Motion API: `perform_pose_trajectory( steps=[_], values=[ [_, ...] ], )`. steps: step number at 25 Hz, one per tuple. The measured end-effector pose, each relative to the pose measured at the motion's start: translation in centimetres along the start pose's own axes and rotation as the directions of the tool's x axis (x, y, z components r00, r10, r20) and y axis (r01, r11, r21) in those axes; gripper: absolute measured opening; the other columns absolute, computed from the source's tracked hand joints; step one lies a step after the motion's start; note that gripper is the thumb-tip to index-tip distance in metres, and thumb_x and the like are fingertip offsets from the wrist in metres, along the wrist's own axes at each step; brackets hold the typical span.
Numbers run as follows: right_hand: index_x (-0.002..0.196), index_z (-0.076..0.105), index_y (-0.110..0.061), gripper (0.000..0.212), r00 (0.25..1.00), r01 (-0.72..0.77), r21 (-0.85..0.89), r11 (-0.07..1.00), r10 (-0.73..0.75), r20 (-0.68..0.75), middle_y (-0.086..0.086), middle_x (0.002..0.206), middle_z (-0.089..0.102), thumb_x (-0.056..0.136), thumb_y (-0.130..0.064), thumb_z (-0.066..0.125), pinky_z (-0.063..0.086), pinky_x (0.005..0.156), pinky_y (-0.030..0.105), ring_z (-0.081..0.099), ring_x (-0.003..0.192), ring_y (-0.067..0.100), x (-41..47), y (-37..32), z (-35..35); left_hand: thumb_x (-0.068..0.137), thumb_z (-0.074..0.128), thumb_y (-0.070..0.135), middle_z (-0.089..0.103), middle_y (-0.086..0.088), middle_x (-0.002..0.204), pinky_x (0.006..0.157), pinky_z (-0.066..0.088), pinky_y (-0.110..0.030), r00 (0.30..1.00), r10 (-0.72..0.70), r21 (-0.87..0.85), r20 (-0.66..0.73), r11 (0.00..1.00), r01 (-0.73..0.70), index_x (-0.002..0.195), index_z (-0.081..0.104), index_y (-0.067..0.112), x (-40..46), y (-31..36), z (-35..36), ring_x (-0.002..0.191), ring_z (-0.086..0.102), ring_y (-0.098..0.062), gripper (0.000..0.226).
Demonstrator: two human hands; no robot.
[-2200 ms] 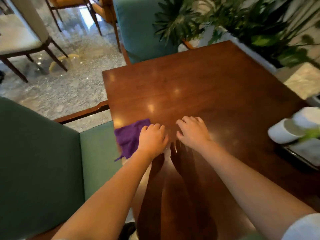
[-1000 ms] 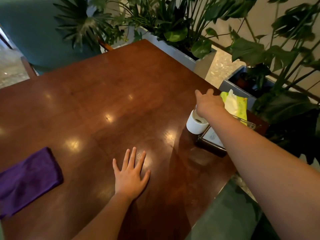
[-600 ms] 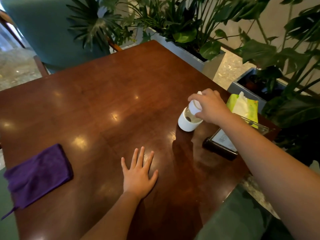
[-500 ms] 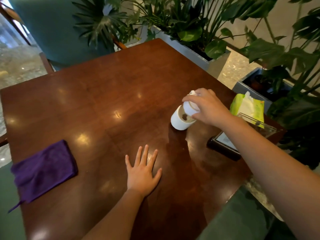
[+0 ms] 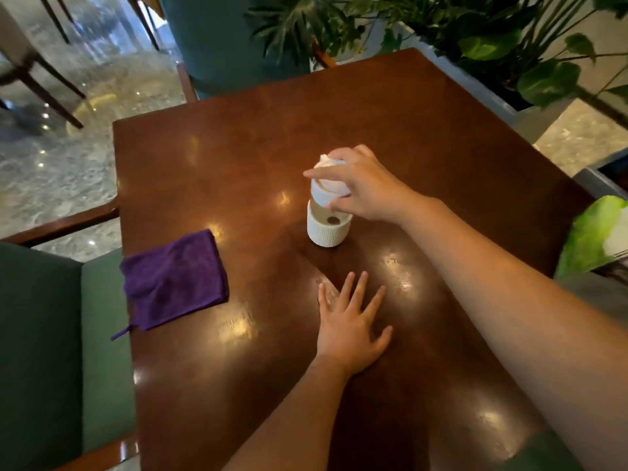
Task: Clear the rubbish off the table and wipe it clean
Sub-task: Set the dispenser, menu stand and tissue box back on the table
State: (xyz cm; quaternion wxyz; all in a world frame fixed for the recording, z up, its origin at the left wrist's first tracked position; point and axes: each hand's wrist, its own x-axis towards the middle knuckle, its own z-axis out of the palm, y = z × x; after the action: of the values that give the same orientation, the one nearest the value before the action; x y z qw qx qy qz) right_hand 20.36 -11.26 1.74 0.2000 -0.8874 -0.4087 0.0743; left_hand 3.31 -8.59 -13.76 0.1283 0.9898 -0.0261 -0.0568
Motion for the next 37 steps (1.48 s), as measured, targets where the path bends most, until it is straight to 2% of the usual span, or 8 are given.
perform_pose_trajectory(
  steps=[7,12,14,19,27,29,33,37],
  values=[
    [0.129,0.051,-0.033,0.054,0.996,0.084,0.018,0.996,-0.083,-0.043,0.01,0.138,0.041,0.08,-0.018,0.069,0.035,0.099,0.041,0.031,0.121,0.029,3.5,-2.2,1.2,0.087,0.022,0.064,-0.001,0.0,0.159,0.103,-0.024,-0.059,1.0,0.005,0.005,-0.017,1.0,-0.005,0.146,0.009,0.039,-0.1,0.2,0.1,0.143,-0.014,-0.021,0.065],
    [0.128,0.051,-0.035,0.059,0.997,0.01,0.178,0.984,0.003,-0.073,0.008,0.148,0.028,0.077,-0.011,0.07,0.032,0.106,0.04,0.025,0.133,0.03,3.8,-2.2,2.6,0.087,0.021,0.064,-0.003,0.001,0.158,0.104,-0.022,-0.061,1.0,-0.007,-0.001,-0.018,1.0,0.007,0.145,0.011,0.039,0.0,0.2,0.3,0.144,-0.011,-0.022,0.064],
    [0.13,0.05,-0.034,0.063,0.999,-0.013,0.24,0.971,0.025,-0.044,0.007,0.145,0.03,0.077,-0.008,0.07,0.036,0.099,0.032,0.031,0.131,0.03,3.4,-1.7,2.7,0.087,0.02,0.065,-0.002,0.0,0.159,0.103,-0.023,-0.06,1.0,-0.007,0.006,-0.007,1.0,0.007,0.145,0.008,0.04,0.0,0.2,0.3,0.142,-0.015,-0.021,0.064],
    [0.13,0.051,-0.027,0.057,0.991,-0.018,0.156,0.988,0.039,-0.131,0.008,0.133,0.042,0.079,-0.012,0.07,0.036,0.086,0.024,0.044,0.118,0.028,3.1,-1.5,3.1,0.087,0.02,0.064,-0.001,-0.001,0.159,0.103,-0.024,-0.06,1.0,-0.009,0.022,-0.002,1.0,0.009,0.146,0.008,0.04,0.1,0.2,0.1,0.144,-0.011,-0.023,0.065],
    [0.132,0.047,-0.031,0.057,0.983,-0.047,0.159,0.986,0.074,-0.167,0.007,0.144,0.034,0.081,-0.014,0.068,0.04,0.098,0.035,0.039,0.127,0.03,2.7,-1.8,3.9,0.087,0.016,0.065,-0.004,-0.001,0.159,0.104,-0.022,-0.06,1.0,-0.012,0.03,0.012,0.999,0.012,0.145,0.007,0.039,0.2,0.1,0.4,0.143,-0.014,-0.023,0.065],
    [0.136,0.04,-0.032,0.058,0.989,-0.047,0.066,0.997,0.056,-0.139,0.009,0.15,0.025,0.085,-0.019,0.064,0.037,0.103,0.043,0.03,0.134,0.033,2.4,-1.9,4.0,0.087,0.015,0.066,-0.005,-0.001,0.159,0.104,-0.023,-0.06,1.0,-0.011,0.033,0.021,0.999,0.01,0.145,0.005,0.039,0.1,0.1,0.5,0.143,-0.015,-0.022,0.065],
    [0.143,0.02,-0.031,0.06,0.993,-0.03,-0.296,0.955,-0.006,-0.119,0.011,0.157,0.01,0.092,-0.035,0.051,0.013,0.111,0.059,0.007,0.144,0.03,0.1,-2.1,3.4,0.086,0.014,0.065,-0.004,-0.001,0.159,0.103,-0.022,-0.06,0.999,-0.005,0.049,0.038,0.999,0.003,0.145,0.006,0.039,0.3,0.1,0.4,0.143,-0.014,-0.022,0.065],
    [0.131,0.045,-0.023,0.045,0.957,-0.198,-0.317,0.927,0.113,-0.268,0.01,0.14,0.044,0.088,-0.028,0.058,0.014,0.111,0.057,0.033,0.134,0.026,-7.4,-0.1,0.1,0.085,0.018,0.06,-0.003,-0.005,0.159,0.104,-0.013,-0.066,0.997,-0.021,0.11,0.076,0.994,0.012,0.147,0.004,0.035,0.4,0.6,0.5,0.144,-0.013,-0.025,0.068]
  ],
)
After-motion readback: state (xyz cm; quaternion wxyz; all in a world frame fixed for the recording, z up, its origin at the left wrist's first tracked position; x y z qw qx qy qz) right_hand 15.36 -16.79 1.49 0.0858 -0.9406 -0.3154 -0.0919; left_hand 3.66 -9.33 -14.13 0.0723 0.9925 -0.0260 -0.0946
